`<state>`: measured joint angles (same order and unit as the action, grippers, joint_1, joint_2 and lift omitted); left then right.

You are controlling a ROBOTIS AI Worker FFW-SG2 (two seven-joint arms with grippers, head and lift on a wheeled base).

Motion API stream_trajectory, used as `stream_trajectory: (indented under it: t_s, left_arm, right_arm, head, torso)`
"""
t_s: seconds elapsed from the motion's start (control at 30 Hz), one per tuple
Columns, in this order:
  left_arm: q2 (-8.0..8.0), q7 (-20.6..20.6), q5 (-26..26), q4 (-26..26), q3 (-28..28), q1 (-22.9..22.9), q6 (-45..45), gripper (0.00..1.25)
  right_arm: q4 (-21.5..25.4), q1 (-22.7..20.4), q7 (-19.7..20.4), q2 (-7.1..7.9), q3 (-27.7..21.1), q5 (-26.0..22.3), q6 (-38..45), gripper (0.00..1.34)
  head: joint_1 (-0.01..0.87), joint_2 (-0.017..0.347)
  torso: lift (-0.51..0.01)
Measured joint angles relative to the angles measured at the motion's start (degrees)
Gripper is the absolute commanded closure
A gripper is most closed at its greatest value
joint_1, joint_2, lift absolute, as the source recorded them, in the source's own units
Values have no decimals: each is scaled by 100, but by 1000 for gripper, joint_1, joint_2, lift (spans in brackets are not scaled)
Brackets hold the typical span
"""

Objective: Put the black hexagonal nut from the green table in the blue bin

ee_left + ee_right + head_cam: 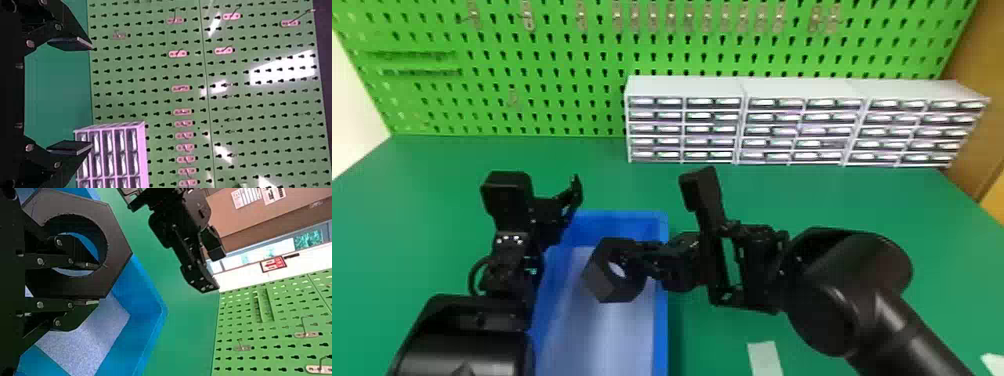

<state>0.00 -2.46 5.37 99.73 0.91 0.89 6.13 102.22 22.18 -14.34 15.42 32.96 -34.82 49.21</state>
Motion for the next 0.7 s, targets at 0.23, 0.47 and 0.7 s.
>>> stream_trajectory:
  t_s: [0.23,0.47,0.7]
  left_arm:
    - [0,-30,15,67,-107,-9,-6,372]
    - [0,-36,28,73,-107,2,-15,372]
    - [0,-35,53,73,-76,16,-15,372]
  right_arm:
    - [-2,32,-34,5,36,2,0,1087]
    - [-92,141,-216,-6,147,2,-1,1087]
    - [-154,273,-259,-49,281,2,-39,1087]
  head:
    - [657,57]
    - [657,57]
    - [657,57]
  torso:
    - [-95]
    - [-95]
    - [-95]
